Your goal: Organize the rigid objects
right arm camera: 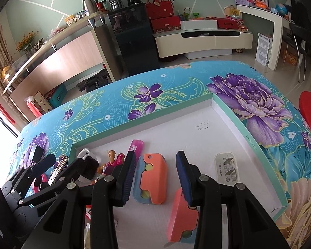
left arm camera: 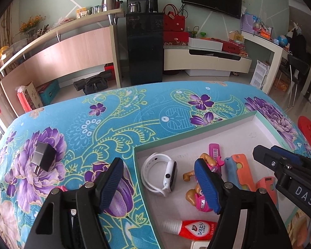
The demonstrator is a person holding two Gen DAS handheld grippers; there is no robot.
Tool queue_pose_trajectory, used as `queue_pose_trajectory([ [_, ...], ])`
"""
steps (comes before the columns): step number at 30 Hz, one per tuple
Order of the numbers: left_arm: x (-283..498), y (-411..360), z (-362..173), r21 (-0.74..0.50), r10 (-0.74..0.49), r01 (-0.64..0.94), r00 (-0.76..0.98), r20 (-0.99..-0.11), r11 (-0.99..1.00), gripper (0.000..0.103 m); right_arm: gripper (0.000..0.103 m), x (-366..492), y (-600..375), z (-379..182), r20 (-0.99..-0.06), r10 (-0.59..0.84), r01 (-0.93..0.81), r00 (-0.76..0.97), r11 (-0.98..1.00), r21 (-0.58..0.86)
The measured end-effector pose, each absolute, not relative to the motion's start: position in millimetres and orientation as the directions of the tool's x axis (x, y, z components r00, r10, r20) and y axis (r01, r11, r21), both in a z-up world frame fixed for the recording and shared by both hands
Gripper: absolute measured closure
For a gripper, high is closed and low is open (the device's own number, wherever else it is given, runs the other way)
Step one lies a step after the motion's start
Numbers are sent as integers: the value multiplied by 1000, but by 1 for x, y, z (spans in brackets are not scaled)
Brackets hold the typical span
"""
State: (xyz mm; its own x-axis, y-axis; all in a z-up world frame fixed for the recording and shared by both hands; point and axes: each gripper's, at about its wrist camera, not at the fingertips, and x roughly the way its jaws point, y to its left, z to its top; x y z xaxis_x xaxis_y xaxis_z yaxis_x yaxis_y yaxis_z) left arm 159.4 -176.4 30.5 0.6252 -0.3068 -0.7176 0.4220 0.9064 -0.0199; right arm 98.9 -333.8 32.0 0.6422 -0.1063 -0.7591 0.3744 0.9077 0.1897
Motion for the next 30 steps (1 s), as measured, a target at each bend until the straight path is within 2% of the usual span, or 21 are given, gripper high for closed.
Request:
queue_pose_trajectory([
  [6,164,-154,42,-9,-250,345,660,-708,938,26,62,100,-331,34,-760,-110,367,641,913,178],
  [9,168,-142,44,0,-212,299,676,-706,954,22,61,103,-327,31,-770,-113,363,628,918,161],
  [10,169,-138,44,5,-197,284,680,-706,959,19,49,104,-326,30,-774,-120,364,621,919,150],
  [12,172,-132,43,8,-177,259,682,-710,966,17,35,106,-323,29,-777,-132,363,615,923,130],
  [17,178,-123,37,14,-137,215,668,-731,977,15,34,110,-316,28,-779,-123,343,615,931,123],
  [19,179,-121,35,11,-129,203,664,-737,979,10,28,112,-313,27,-781,-126,336,612,935,113],
  [20,180,-119,35,7,-130,199,663,-737,980,5,22,113,-312,26,-782,-129,334,610,936,107],
  [22,180,-115,35,4,-122,184,668,-734,983,0,19,114,-310,25,-784,-137,335,606,937,95],
  [27,184,-105,31,18,-86,146,674,-734,989,0,18,118,-305,21,-794,-145,329,590,942,73],
  [29,187,-98,31,12,-73,122,672,-737,992,0,14,120,-302,20,-795,-151,327,587,943,63],
  [30,188,-93,31,6,-69,109,670,-739,994,0,8,120,-301,21,-794,-153,326,589,944,59],
])
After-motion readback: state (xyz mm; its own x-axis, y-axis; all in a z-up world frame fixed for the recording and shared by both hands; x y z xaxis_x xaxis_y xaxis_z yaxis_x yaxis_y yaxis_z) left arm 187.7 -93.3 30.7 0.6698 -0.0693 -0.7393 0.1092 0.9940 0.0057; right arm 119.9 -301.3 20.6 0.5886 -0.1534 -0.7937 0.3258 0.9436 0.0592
